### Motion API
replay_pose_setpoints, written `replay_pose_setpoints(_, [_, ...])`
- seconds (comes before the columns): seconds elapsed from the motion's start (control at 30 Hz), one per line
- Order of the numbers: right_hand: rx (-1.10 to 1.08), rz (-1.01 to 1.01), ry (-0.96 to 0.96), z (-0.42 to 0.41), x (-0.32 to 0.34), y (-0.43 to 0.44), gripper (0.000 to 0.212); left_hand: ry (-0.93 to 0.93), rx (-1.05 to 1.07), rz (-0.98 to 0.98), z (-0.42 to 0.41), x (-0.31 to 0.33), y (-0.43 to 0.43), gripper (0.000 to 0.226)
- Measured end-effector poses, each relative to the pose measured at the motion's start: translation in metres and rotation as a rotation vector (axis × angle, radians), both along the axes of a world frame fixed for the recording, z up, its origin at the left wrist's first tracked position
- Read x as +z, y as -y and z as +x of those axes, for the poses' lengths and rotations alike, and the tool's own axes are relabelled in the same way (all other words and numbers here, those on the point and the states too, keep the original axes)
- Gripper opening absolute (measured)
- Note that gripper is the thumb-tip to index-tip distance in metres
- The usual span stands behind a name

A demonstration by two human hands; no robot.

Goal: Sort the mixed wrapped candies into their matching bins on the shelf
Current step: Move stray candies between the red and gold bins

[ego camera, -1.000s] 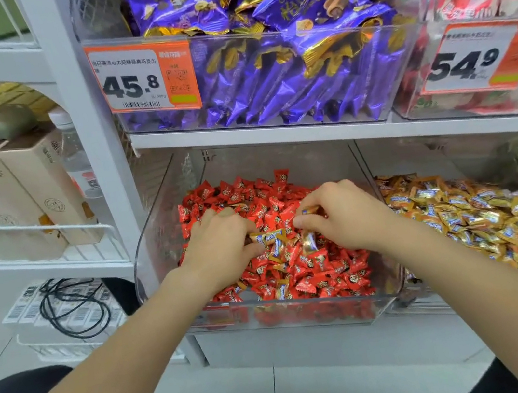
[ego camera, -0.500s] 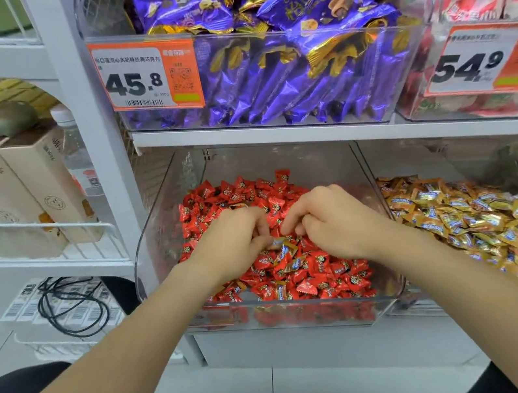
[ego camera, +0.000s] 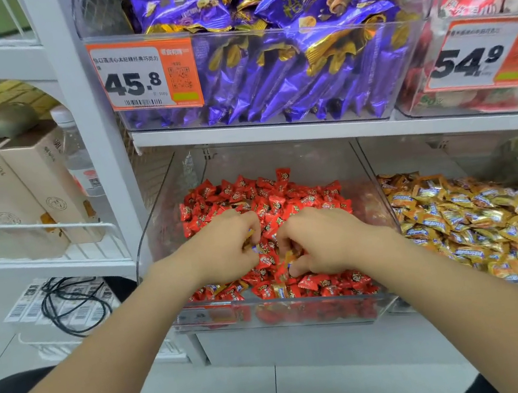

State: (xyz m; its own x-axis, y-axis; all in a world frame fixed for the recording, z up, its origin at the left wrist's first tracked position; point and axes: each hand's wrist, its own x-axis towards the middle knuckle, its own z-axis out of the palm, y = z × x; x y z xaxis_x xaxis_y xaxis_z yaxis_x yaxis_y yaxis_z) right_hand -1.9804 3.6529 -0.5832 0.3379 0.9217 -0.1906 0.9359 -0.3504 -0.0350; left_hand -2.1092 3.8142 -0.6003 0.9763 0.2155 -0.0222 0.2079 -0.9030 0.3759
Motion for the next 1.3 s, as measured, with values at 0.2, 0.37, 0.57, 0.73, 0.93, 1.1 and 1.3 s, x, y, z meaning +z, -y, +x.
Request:
replay_pose_setpoints(0.2, [-0.088, 0.098, -0.193, 0.012, 0.000, 0.002, 0.032, -0.026, 0.033, 0.178, 0.003, -0.015, -0.003, 0.034])
replay_pose_setpoints(0.37, [-0.147, 0.223, -0.353, 0.019, 0.007, 0.012, 0.034, -0.049, 0.042, 0.204, 0.005, -0.019, -0.002, 0.044])
replay_pose_setpoints(0.57, [-0.362, 0.482, -0.736, 0.019, 0.016, 0.018, 0.035, -0.056, 0.088, 0.148, 0.003, -0.012, 0.001, 0.037])
replay_pose_setpoints(0.73, [-0.401, 0.528, -0.855, 0.014, 0.017, 0.016, 0.031, 0.028, 0.219, -0.114, 0.000, 0.007, 0.005, 0.023])
replay_pose_setpoints(0.93, [-0.511, 0.564, -1.257, 0.009, 0.023, 0.006, 0.016, 0.005, 0.205, -0.318, -0.012, 0.012, -0.014, 0.018])
replay_pose_setpoints(1.1, [-0.555, 0.471, -1.368, -0.003, 0.024, -0.003, 0.024, -0.128, 0.133, -0.170, -0.015, -0.003, -0.022, 0.022])
replay_pose_setpoints(1.3, [-0.334, 0.433, -0.883, -0.008, 0.014, -0.008, 0.017, -0.106, 0.037, 0.134, -0.010, -0.022, -0.024, 0.040])
